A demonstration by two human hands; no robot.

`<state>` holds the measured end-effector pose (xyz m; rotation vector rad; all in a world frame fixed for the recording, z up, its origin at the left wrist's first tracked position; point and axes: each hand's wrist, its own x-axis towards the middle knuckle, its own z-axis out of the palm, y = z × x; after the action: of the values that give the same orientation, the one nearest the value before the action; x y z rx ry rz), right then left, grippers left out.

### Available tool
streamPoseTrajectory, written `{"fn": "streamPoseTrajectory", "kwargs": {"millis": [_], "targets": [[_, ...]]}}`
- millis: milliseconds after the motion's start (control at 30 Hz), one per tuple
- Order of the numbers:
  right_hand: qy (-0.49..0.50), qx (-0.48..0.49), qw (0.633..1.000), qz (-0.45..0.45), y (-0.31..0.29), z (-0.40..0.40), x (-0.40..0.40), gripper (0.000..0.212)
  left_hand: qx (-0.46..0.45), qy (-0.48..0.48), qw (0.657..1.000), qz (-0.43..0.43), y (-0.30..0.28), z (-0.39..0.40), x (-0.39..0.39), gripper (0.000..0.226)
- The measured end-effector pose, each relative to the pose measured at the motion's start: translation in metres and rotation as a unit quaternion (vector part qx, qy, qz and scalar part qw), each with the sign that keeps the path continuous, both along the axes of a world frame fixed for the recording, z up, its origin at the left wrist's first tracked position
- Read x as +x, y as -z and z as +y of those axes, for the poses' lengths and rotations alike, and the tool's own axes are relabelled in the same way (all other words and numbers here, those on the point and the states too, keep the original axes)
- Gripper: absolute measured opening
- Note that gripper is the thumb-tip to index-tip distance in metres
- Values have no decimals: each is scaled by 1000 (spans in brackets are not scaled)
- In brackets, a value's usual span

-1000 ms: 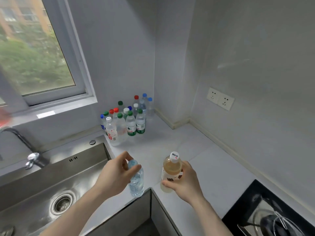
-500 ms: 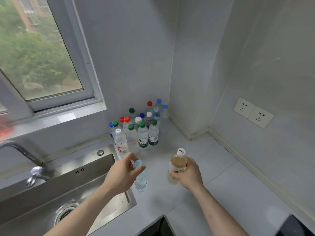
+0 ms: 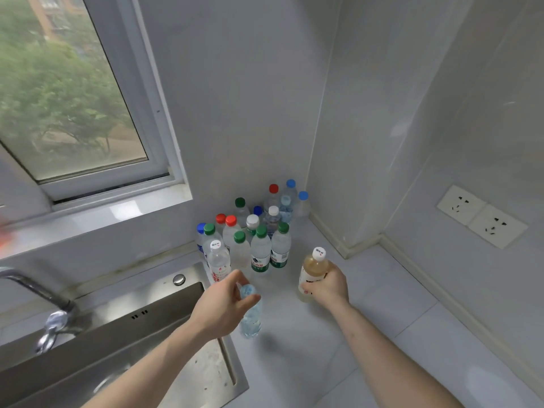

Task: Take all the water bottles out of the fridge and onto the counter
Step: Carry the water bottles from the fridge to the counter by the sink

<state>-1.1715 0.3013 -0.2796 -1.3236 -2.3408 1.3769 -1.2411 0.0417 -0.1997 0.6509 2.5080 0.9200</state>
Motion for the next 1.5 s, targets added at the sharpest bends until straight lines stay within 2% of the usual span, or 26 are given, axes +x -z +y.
{"fn": "streamPoseTrajectory", "kwargs": {"millis": [233,433,833,1000,1133,1233,1333,1400,1500], "targets": [[9,-17,1000,-5,3,28,-58,38,-7,-14,1000,-27,20,26,-27,30],[8,-26,1000,-16,28,44,-96,52,-6,-26,998,-49,35,42,-40,30],[-62,-35,996,48,45,60,-146,46,-10,-39,998,-55,51,56,-55,29],[-106,-59,991,49,37,63,-130,65,-18,-13,998,-51,52,64,-59,28],[-103,-7,995,12,49,48,-95,84,-28,12,998,-50,50,78,-61,27],[-211,8,977,-12,64,33,-58,81,-39,35,998,-32,48,90,-62,29],[-311,-11,950,-33,67,17,-29,66,-54,61,997,-9,47,107,-58,31],[-282,-30,959,-14,69,12,-20,59,-62,79,995,5,47,120,-55,32],[-213,-25,977,21,70,11,-19,66,-74,103,992,16,48,135,-51,33]]}}
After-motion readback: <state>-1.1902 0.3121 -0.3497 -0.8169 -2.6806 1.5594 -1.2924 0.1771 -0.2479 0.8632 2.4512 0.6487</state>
